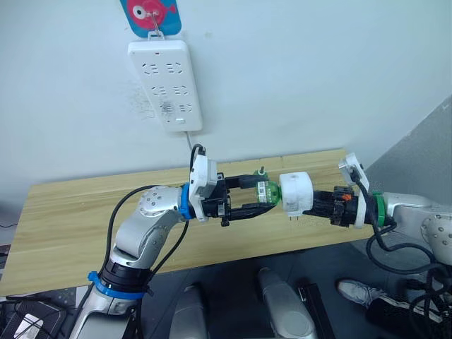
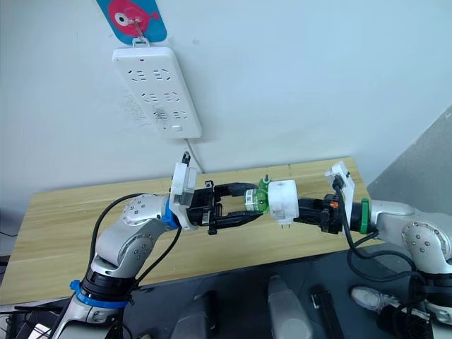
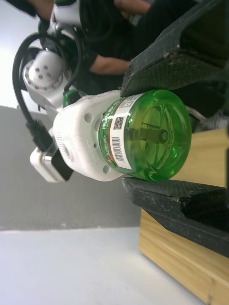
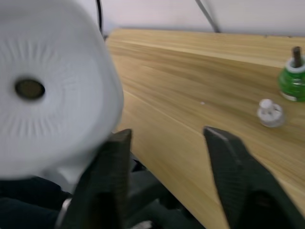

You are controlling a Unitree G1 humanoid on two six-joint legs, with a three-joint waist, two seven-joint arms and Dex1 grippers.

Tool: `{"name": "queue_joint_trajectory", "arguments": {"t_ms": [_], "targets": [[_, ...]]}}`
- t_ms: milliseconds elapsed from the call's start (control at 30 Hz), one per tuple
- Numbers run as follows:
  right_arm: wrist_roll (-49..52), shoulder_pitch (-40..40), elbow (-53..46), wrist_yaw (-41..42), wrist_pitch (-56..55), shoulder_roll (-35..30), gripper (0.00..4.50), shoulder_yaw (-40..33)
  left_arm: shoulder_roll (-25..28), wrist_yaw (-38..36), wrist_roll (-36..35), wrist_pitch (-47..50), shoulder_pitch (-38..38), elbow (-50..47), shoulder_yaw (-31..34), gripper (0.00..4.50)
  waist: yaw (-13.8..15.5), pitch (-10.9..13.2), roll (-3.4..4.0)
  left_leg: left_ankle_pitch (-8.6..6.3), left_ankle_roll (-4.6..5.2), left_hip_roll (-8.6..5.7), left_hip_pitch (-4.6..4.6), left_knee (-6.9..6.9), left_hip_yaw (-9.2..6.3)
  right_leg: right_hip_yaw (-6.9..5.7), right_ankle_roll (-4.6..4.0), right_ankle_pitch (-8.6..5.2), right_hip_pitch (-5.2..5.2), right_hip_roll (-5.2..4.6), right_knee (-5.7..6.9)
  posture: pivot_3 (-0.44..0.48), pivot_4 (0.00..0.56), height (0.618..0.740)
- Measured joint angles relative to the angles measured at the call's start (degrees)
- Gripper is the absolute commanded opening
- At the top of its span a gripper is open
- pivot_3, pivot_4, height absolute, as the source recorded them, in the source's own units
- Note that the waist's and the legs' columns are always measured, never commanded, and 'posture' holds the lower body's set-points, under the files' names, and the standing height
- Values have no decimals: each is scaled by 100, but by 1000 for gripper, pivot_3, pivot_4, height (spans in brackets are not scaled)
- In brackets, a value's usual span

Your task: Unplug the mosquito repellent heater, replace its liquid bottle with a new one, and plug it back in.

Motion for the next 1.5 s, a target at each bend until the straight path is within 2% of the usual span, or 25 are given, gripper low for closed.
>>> {"name": "queue_joint_trajectory", "arguments": {"t_ms": [67,100,800,933,1133,1333,1500], "targets": [[-251,-10,124,130,-180,-34,4373,57,-1,44,56,-69,22,1,2,2326,0,0,0,0,0,0,0,0,0,0,0,0,0,0,0,-237,274,740],[-384,-20,221,184,-278,-38,4500,73,-2,54,83,-103,37,1,5,2326,0,0,0,0,0,0,0,0,0,0,0,0,0,0,0,-237,274,740],[-1421,75,439,933,-991,-321,4500,99,-3,12,401,-645,167,175,3,2325,-4,0,0,0,0,-1,1,3,0,1,1,1,1,0,2,-240,267,740],[-1723,267,440,1063,-1316,-563,4500,70,1,14,527,-852,206,221,2,2325,-2,0,0,0,0,-1,1,4,0,0,1,1,1,-1,2,-242,267,740],[-2114,578,302,1293,-1868,-859,4500,-65,-32,-57,1149,-1975,200,709,-8,2325,-4,0,0,0,0,-2,2,8,2,2,1,1,3,-1,4,-256,268,740],[-2280,656,-582,1466,-2302,-994,4500,-78,-209,-64,1783,-3475,194,1380,-25,2325,-12,0,0,0,0,-1,4,10,3,4,1,2,3,-1,7,-263,272,740],[-2194,567,-999,1373,-2244,-901,4500,-75,-201,-145,1913,-4285,202,1702,-67,2325,-10,0,0,0,-1,-3,4,12,4,5,2,2,7,-4,4,-269,276,740]]}}
